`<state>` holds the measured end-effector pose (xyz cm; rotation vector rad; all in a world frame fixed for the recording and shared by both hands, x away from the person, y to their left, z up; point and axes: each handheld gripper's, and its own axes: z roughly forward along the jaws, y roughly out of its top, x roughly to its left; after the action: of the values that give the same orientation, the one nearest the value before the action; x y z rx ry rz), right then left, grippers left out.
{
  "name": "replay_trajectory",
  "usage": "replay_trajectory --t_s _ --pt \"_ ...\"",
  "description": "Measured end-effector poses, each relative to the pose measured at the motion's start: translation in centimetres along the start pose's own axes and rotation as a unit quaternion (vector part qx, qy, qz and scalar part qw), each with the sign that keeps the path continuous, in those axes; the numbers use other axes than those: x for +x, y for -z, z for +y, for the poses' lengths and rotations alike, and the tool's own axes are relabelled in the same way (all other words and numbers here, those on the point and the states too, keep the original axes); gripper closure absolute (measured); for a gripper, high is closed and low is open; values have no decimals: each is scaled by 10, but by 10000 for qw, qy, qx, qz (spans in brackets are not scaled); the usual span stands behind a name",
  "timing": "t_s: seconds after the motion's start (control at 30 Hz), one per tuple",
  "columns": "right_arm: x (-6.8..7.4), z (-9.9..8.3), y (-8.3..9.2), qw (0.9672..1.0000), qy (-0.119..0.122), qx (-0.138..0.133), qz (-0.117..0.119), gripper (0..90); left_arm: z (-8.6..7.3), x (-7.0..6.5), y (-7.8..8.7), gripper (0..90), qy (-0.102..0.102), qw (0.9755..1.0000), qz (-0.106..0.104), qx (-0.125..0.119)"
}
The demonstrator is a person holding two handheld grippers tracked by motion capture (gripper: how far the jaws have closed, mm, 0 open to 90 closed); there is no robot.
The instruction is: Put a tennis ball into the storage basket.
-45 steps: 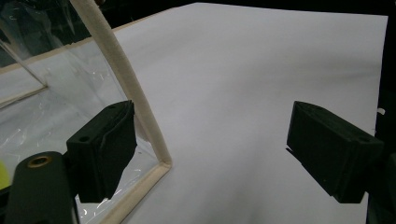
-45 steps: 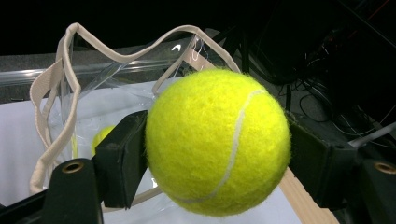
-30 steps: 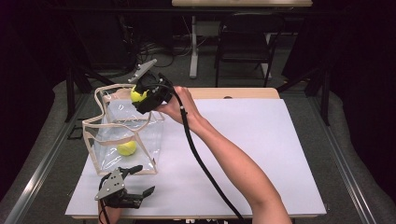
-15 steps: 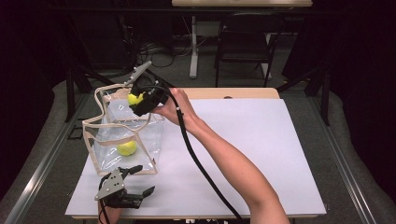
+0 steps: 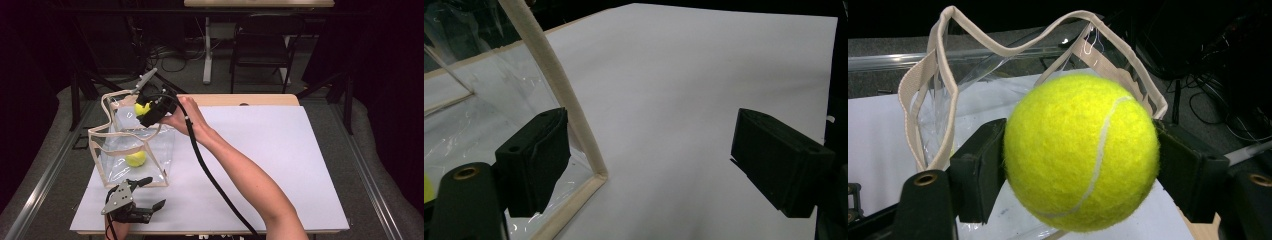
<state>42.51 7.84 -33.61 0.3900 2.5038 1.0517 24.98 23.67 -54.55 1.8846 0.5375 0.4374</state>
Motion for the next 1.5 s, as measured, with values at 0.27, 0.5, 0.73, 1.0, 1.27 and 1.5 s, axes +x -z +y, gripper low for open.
replay_trajectory --t_s 0.27,0.5,0.73,1.0,1.27,1.5 --pt "3 1 -4 10000 9 56 36 258 0 0 0 158 -3 10000 0 -10" --pt "4 1 -10 9999 -12 135 95 257 0 0 1 158 -11 10000 22 -15" --pt "7 0 -12 9997 -67 150 159 214 0 0 1 158 -5 10000 11 -14" --pt "0 -5 9 9989 -310 -215 275 42 0 0 1 158 -13 10000 17 6" --pt "-10 -22 30 9973 -486 -438 339 0 0 0 -1 158 -7 10000 -15 14" --pt "-14 -42 35 9974 -530 -366 337 0 0 0 -1 158 10 10000 -9 14"
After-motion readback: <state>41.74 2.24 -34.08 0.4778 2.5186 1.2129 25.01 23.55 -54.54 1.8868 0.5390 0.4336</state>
